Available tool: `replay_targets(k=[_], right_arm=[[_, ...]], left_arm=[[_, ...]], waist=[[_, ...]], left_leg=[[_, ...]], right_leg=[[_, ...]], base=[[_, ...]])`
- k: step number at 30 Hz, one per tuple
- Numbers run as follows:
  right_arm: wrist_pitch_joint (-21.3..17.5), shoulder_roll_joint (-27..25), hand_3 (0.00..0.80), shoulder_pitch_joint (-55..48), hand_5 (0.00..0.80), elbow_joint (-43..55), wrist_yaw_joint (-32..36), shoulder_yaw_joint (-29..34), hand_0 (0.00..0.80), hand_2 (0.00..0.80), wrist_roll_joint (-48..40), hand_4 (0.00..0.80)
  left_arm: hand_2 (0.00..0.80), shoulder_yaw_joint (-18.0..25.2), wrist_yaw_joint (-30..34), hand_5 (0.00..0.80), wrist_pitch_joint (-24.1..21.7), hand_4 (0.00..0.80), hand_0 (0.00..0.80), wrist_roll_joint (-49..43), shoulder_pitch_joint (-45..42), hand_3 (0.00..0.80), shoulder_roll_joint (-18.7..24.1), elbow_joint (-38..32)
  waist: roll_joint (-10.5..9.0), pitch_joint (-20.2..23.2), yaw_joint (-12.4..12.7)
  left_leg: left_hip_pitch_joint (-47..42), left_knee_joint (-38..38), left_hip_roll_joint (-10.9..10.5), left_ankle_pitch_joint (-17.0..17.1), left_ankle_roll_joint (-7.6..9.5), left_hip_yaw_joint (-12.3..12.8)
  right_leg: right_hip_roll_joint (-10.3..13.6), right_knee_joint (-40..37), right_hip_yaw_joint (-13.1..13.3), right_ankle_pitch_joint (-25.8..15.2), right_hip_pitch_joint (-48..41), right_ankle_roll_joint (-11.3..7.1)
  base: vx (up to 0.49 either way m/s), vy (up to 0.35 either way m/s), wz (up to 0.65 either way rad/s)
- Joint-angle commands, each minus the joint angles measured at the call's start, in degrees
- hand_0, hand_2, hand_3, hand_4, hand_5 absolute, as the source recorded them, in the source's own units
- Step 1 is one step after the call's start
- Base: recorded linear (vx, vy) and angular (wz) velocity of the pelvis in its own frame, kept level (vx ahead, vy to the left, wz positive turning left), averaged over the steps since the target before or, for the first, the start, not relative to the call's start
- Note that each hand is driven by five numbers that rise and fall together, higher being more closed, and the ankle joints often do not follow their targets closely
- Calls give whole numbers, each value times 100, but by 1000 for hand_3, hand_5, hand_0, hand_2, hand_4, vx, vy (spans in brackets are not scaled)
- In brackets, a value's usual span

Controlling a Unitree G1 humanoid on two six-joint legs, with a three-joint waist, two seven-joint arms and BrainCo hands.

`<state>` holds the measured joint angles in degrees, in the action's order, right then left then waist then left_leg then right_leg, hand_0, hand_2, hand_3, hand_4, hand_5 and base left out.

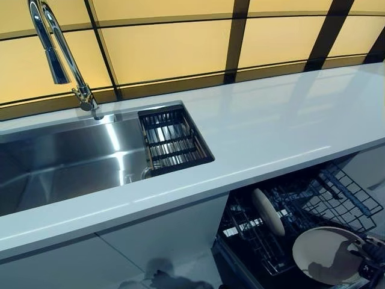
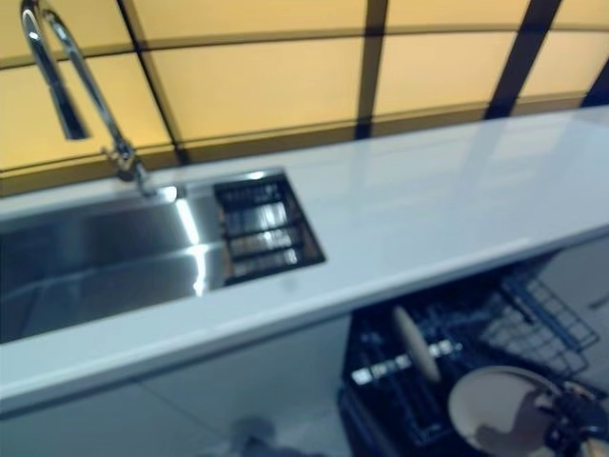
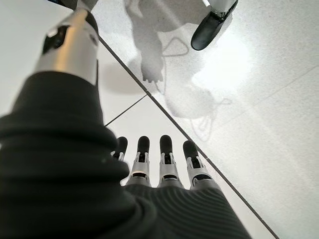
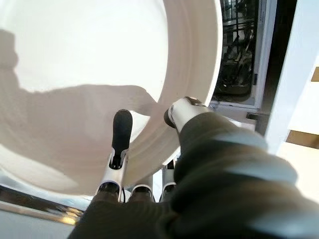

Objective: Take plates into dishwasher

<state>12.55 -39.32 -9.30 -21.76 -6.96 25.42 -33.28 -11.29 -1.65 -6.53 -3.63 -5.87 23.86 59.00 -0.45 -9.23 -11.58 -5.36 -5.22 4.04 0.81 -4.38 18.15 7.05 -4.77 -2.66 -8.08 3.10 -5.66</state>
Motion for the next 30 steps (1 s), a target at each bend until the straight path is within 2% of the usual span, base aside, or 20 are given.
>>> replay_targets(k=[1,5,6,11,16,24,30], right_arm=[[-384,-530,800,381,800,525,-260,681,800,800,-62,800],[-344,-633,800,267,800,1078,-226,872,800,800,212,800],[-235,-705,800,284,800,1215,-205,897,800,800,240,800],[-82,-742,800,337,800,1524,-209,772,800,800,483,800],[-173,-323,800,528,800,1655,-888,296,800,800,1405,800],[-171,27,800,644,800,1313,-1835,8,800,800,2070,800],[-584,332,800,602,800,931,-2776,-61,800,800,2242,800]], left_arm=[[0,39,23,0,-41,0,0,-6,149,0,316,16],[0,74,54,0,-70,0,0,-60,135,0,256,97],[0,61,31,0,-88,0,0,-59,136,0,233,136],[0,-2,43,0,-112,0,0,-101,196,0,191,160],[0,-97,39,0,-128,0,0,-135,258,0,114,126],[0,-125,0,0,-7,0,0,-156,239,0,95,129],[0,-70,-20,0,-33,0,0,-216,177,0,56,189]], waist=[[-141,3,225],[-220,60,169],[-247,86,157],[-312,154,149],[-269,116,178],[-137,47,235],[-59,-1,262]], left_leg=[[169,189,-115,-144,351,-397],[101,181,-99,-176,347,-350],[79,181,-88,-189,348,-332],[46,216,-70,-216,364,-306],[58,249,-93,-220,411,-328],[86,279,-143,-225,453,-397],[110,325,-180,-245,483,-417]], right_leg=[[78,897,-100,405,52,-343],[47,877,-90,362,28,-352],[33,873,-76,371,13,-348],[8,927,-29,358,13,-347],[23,983,13,358,50,-371],[102,1065,39,387,73,-398],[167,1121,23,398,106,-421]], base=[[34,10,0],[26,5,-1],[46,-6,-3],[33,-11,-2],[0,0,0],[8,29,0],[1,17,0]])
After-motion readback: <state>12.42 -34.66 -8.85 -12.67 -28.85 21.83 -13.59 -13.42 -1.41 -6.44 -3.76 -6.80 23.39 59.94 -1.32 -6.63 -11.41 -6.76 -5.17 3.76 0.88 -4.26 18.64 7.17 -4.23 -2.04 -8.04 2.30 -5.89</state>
